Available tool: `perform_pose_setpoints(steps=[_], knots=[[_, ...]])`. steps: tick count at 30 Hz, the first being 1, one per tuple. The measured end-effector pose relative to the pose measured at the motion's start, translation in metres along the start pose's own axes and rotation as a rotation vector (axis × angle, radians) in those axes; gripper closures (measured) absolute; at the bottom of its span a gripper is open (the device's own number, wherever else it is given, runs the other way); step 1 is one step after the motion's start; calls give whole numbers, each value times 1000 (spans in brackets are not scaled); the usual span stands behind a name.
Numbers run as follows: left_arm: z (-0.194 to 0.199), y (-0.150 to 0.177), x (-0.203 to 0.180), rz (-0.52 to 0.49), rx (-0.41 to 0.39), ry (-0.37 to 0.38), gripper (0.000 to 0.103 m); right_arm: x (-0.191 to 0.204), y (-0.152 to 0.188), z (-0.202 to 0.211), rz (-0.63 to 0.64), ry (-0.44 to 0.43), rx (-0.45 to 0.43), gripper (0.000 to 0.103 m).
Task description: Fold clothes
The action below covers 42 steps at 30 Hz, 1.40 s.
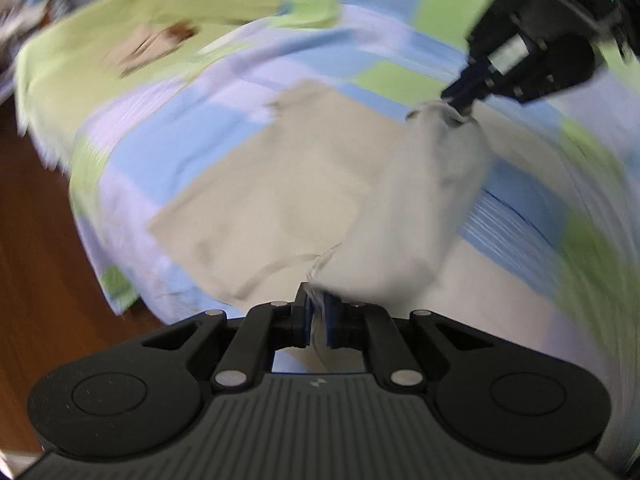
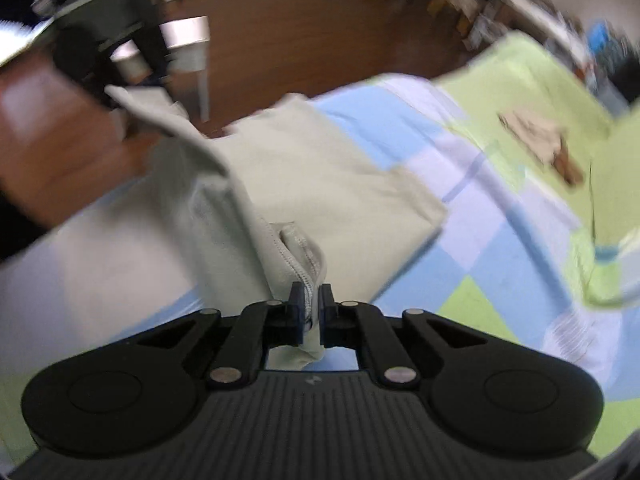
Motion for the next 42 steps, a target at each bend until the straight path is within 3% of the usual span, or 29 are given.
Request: perform_pose_setpoints(steps=[1, 3, 8, 9, 16, 24, 25, 28, 29, 40, 42], knots=[[-12, -1, 11, 32, 29, 2, 98, -17, 0, -16, -99, -50, 25, 81], [-29, -1, 27, 84, 72, 8, 99, -37, 9, -27, -237, -78, 11, 70], [-34, 4, 37, 127, 84, 60, 99, -57, 41, -20, -533, -158, -70, 63], [-35, 4, 39, 137, 85, 70, 99, -58, 49, -17, -582, -174, -71, 57], [-34, -1, 49, 229, 71, 151, 99, -62, 77, -21, -742, -230, -54, 51], [-27, -8, 54, 288, 54, 217, 97, -54, 72, -32, -739, -255, -64, 51], [-25, -8, 54, 293, 58, 219, 92, -54, 73, -32, -742, -252, -63, 51], [-14, -8, 56, 305, 41, 219, 59, -53, 76, -30, -751, -244, -62, 51], [-13, -8, 57, 308, 36, 217, 56, -53, 76, -30, -753, -242, -63, 51], [-2, -24, 66, 357, -22, 286, 56, -53, 77, -31, -768, -207, -66, 47], [-10, -22, 67, 377, 6, 288, 56, -54, 79, -28, -773, -183, -67, 47]])
Point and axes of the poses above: each gripper's, at about its wrist camera, not at the fingertips, and z roughly against the way its jaws point, x to its left, y to its underside, the point moved 5 cm from there along -z, roughly the way its jaws point, and after that the axes turned 8 degrees about z, right-handed, at the moved point
